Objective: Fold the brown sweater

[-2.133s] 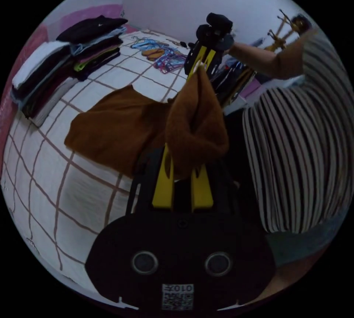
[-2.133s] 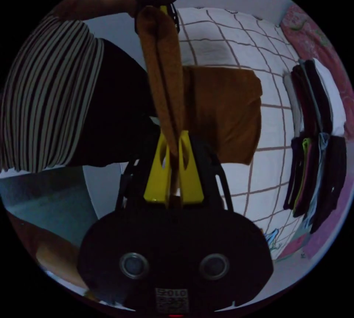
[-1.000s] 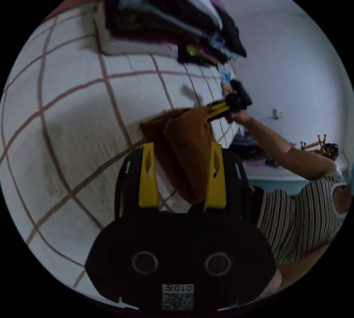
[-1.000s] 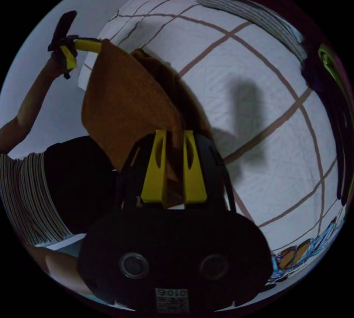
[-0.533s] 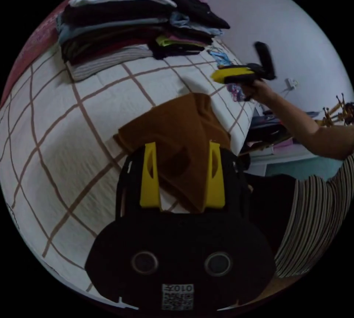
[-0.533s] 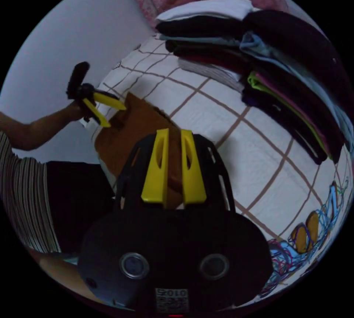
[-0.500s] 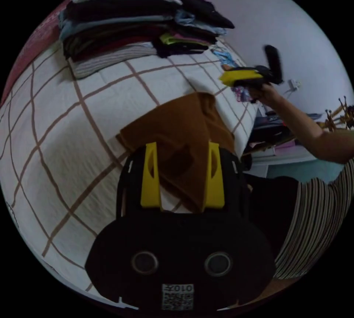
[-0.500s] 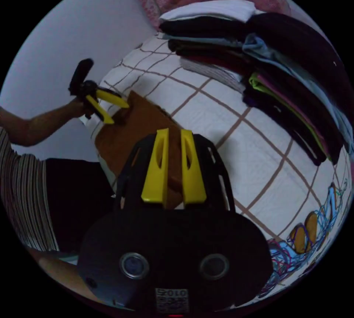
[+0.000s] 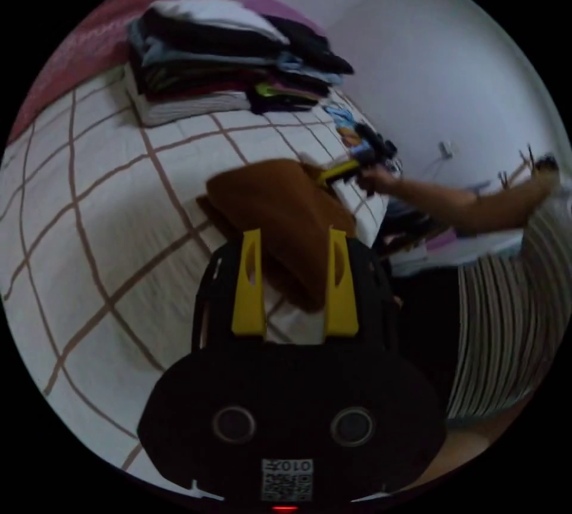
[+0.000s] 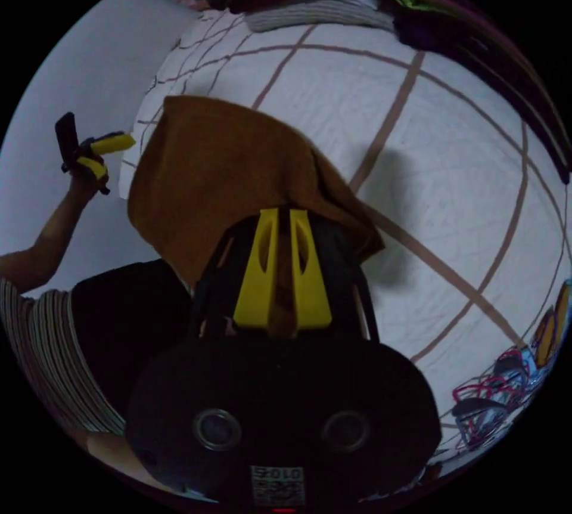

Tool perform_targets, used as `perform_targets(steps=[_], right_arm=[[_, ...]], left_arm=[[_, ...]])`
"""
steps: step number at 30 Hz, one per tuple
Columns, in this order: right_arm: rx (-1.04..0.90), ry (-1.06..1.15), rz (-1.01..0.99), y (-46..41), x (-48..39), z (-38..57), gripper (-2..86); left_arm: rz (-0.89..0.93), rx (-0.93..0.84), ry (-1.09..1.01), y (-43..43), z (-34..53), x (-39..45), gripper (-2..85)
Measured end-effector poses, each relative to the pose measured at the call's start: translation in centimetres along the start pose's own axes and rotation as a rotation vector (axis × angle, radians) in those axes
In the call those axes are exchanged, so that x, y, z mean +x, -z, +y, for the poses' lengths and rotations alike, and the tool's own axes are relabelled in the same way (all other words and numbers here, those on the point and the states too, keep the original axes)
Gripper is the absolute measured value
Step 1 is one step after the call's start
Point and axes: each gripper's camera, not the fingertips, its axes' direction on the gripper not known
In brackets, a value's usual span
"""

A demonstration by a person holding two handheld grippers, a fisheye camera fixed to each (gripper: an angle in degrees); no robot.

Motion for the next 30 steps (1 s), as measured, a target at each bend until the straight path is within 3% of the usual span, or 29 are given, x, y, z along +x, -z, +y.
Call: perform_targets(steps=[6, 10, 17, 26, 30], right_arm=[[0.231, 0.054, 0.067, 2.2, -1.3, 9.7, 5.9], [0.154, 0.168, 0.091, -0.6, -4.2, 14.6, 7.2], [0.245, 0.241, 0.012, -3.6, -6.5, 17.8, 7.1], [0.065, 0.212, 0.120, -11.3, -3.6, 20.4, 7.2], [0.028, 0.117, 0.059, -14.7, 0.3, 24.0, 6.5]], left_arm=[[-0.159, -0.190, -0.144, -3.4, 7.0, 4.6, 15.9], [-0.188, -0.185, -0.194, -6.2, 7.9, 5.8, 15.9], [-0.166, -0.190, -0.237, -9.0, 8.7, 5.7, 13.5], [0.003, -0.242, -0.222, -9.6, 9.7, 2.8, 7.2], [-0.071, -0.337, -0.274, -11.1, 10.1, 2.7, 6.8]])
